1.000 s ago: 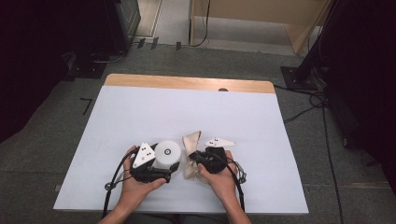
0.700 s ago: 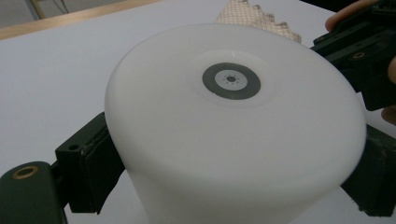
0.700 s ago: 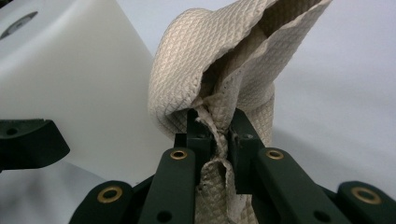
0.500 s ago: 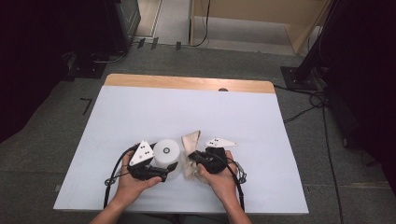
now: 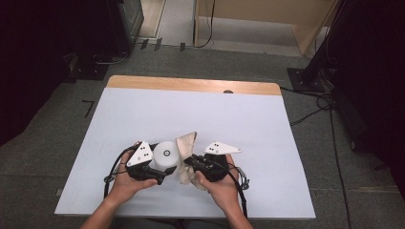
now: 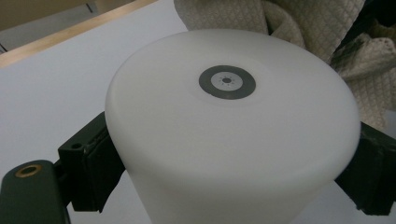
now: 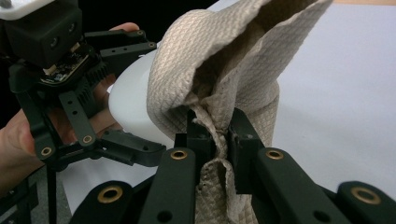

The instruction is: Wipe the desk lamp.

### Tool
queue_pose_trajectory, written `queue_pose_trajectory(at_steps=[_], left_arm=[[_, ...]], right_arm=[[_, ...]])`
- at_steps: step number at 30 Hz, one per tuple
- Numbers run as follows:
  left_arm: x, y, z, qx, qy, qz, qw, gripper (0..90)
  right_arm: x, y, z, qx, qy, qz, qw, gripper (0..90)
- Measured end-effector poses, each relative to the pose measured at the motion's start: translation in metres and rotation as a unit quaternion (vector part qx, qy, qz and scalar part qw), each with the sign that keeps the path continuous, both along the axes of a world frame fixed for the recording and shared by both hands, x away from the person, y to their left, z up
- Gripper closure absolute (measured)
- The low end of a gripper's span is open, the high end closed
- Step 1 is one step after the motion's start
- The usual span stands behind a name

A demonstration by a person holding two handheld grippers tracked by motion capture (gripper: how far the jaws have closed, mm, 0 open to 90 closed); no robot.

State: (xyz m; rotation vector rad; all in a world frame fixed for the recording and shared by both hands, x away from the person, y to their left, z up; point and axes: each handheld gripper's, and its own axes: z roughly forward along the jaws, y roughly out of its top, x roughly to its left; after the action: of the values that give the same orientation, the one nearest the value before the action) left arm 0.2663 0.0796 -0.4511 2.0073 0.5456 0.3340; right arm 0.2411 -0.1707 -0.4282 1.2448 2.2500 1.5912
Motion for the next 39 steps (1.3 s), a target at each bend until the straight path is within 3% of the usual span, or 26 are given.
queue_pose_trajectory(at_steps=[4, 10, 17, 19, 22, 29, 32, 35, 39], left_arm=[[0.000, 0.000, 0.000, 0.000, 0.003, 0.003, 1.0000, 8.9], [-0.001, -0.001, -0.001, -0.002, 0.003, 0.006, 1.0000, 8.9], [-0.001, -0.001, -0.001, -0.004, 0.002, 0.006, 1.0000, 8.9], [-0.001, 0.000, -0.001, -0.004, 0.002, 0.006, 1.0000, 8.9], [-0.001, 0.000, -0.001, -0.005, 0.002, 0.006, 1.0000, 8.9], [-0.001, -0.001, -0.002, -0.007, 0.002, 0.007, 0.9999, 8.9], [-0.002, -0.001, -0.002, -0.007, 0.001, 0.008, 0.9999, 8.9], [-0.002, -0.001, -0.002, -0.008, 0.001, 0.008, 0.9999, 8.9], [-0.002, -0.001, -0.003, -0.010, 0.002, 0.008, 0.9999, 8.9]], right_arm=[[0.001, 0.003, -0.005, -0.007, 0.003, 0.000, 1.0000, 82.9], [0.008, 0.008, -0.026, -0.037, 0.036, -0.004, 0.9987, 83.0], [0.019, 0.014, -0.058, -0.084, 0.086, -0.004, 0.9928, 83.0], [0.019, 0.014, -0.059, -0.080, 0.093, -0.007, 0.9924, 83.1], [0.016, 0.012, -0.051, -0.064, 0.084, -0.009, 0.9944, 83.2], [0.004, 0.003, -0.012, -0.003, 0.017, -0.010, 0.9998, 83.2], [0.001, 0.003, -0.004, -0.002, 0.000, -0.011, 0.9999, 83.2], [0.004, 0.004, -0.010, -0.010, 0.009, -0.010, 0.9999, 83.2], [0.011, 0.006, -0.027, -0.019, 0.049, -0.010, 0.9986, 83.2]])
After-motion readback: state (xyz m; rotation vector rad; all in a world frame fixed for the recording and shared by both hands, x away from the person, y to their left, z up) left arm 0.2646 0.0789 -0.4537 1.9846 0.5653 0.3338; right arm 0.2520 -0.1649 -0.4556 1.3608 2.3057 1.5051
